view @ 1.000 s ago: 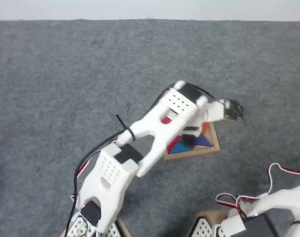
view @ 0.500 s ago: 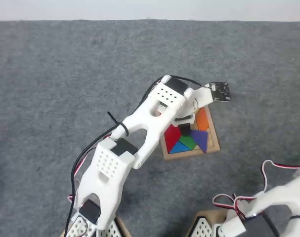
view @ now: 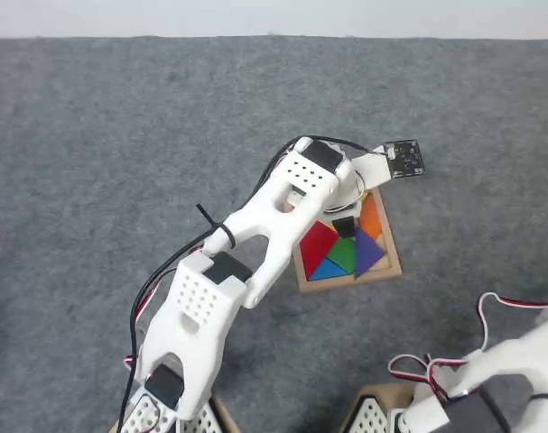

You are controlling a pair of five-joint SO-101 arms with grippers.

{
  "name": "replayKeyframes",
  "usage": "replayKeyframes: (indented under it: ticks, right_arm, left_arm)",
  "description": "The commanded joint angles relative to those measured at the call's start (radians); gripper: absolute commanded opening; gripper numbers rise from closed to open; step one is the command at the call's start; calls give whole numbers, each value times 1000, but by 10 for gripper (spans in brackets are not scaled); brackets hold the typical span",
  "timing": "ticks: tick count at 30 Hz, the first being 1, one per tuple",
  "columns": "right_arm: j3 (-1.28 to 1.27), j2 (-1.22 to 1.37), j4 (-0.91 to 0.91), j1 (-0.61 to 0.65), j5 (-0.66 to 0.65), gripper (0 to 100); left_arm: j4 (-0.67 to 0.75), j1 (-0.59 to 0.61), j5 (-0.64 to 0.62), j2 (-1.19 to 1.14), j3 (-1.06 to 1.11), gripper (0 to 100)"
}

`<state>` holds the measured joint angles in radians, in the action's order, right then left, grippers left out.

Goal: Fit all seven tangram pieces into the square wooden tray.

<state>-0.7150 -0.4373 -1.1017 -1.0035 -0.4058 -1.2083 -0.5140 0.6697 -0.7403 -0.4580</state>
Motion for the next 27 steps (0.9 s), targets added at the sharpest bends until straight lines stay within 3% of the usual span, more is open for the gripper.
replayKeyframes:
  ticks: [1, 15, 23, 27]
  right_arm:
    - [26, -5, 1, 13, -11, 91]
    - [26, -5, -1, 13, -12, 91]
    - [25, -5, -2, 35, -12, 91]
    - [11, -5, -2, 54, -12, 91]
  left_arm:
    - [41, -11, -35, 11, -47, 309]
    - [26, -75, -80, 11, -77, 309]
    - [-264, -68, -100, 9, -303, 309]
    - [-264, -92, -101, -8, -272, 309]
